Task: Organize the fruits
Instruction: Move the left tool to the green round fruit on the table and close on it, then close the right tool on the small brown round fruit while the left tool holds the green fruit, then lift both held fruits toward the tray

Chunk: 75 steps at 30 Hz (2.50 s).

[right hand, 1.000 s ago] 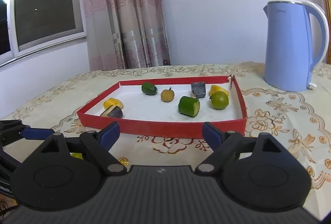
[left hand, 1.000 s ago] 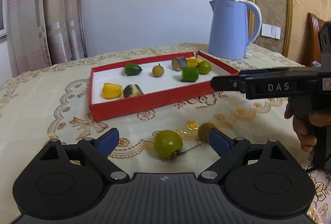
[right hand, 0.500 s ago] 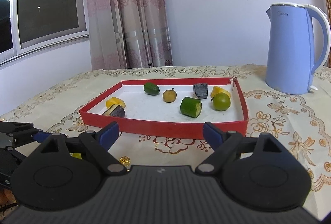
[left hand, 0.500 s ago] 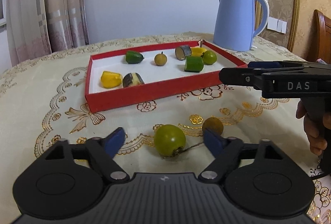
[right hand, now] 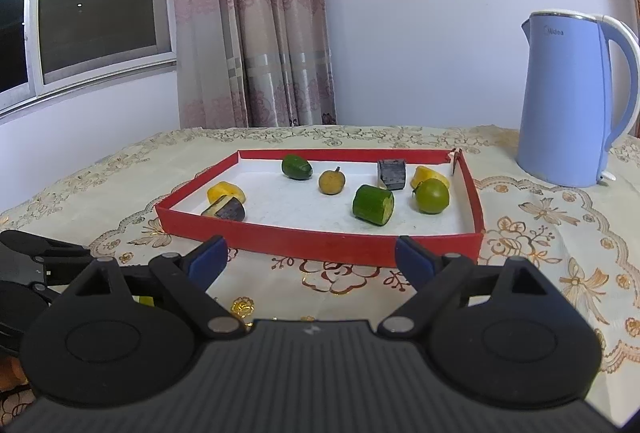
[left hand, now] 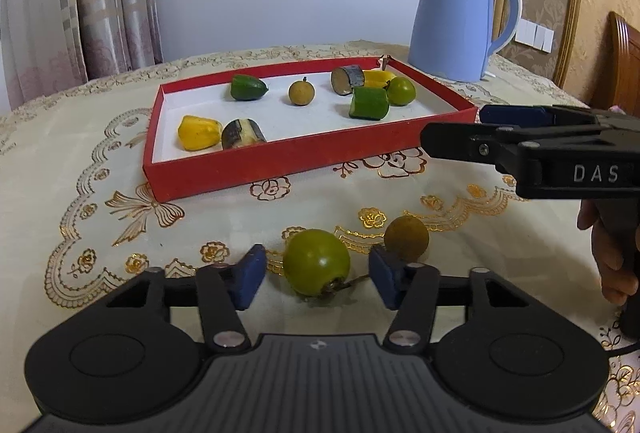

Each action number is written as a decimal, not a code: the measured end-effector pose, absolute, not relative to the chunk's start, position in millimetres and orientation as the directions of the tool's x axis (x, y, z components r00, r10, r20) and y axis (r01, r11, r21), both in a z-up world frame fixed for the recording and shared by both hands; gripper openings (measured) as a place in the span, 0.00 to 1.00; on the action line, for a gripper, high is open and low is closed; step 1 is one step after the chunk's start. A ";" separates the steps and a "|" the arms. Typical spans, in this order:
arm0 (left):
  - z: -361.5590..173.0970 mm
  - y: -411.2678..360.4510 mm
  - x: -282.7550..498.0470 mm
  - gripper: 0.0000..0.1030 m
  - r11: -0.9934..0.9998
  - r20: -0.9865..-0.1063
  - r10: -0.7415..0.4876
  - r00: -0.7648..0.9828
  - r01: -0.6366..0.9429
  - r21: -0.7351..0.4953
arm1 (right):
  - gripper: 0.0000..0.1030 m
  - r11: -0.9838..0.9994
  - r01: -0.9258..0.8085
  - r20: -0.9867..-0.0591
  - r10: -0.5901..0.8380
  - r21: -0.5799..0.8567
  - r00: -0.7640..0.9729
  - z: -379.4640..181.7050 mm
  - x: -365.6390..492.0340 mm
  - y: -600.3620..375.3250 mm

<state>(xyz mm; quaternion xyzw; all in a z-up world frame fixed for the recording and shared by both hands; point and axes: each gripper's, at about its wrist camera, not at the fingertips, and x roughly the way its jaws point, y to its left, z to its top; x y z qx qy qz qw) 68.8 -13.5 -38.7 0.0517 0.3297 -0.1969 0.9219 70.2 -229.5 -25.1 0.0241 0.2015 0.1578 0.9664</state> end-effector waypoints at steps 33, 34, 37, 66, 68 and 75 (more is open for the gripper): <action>-23.0 1.1 77.6 0.33 0.973 -0.513 -0.139 0.847 0.214 0.090 | 0.62 0.889 -0.458 -0.488 0.410 0.024 0.770 -39.1 72.4 -201.4; -23.4 2.8 78.9 0.33 0.974 -0.515 -0.137 0.846 0.209 0.085 | 0.61 0.886 -0.462 -0.492 0.413 0.023 0.767 -39.6 72.7 -200.3; -23.9 7.3 82.8 0.33 0.979 -0.518 -0.127 0.846 0.190 0.070 | 0.58 0.878 -0.478 -0.493 0.429 0.030 0.757 -39.7 73.0 -198.4; -24.5 14.6 93.6 0.33 0.988 -0.482 -0.111 0.869 0.147 0.038 | 0.31 0.835 -0.549 -0.585 0.449 0.006 0.676 -49.5 80.9 -179.6; -24.0 14.3 92.9 0.33 0.989 -0.476 -0.105 0.873 0.143 0.044 | 0.27 0.832 -0.555 -0.585 0.452 0.004 0.673 -49.7 80.0 -178.8; -23.3 14.1 92.3 0.33 0.988 -0.475 -0.109 0.873 0.147 0.043 | 0.24 0.833 -0.552 -0.586 0.442 -0.012 0.679 -49.8 79.0 -177.6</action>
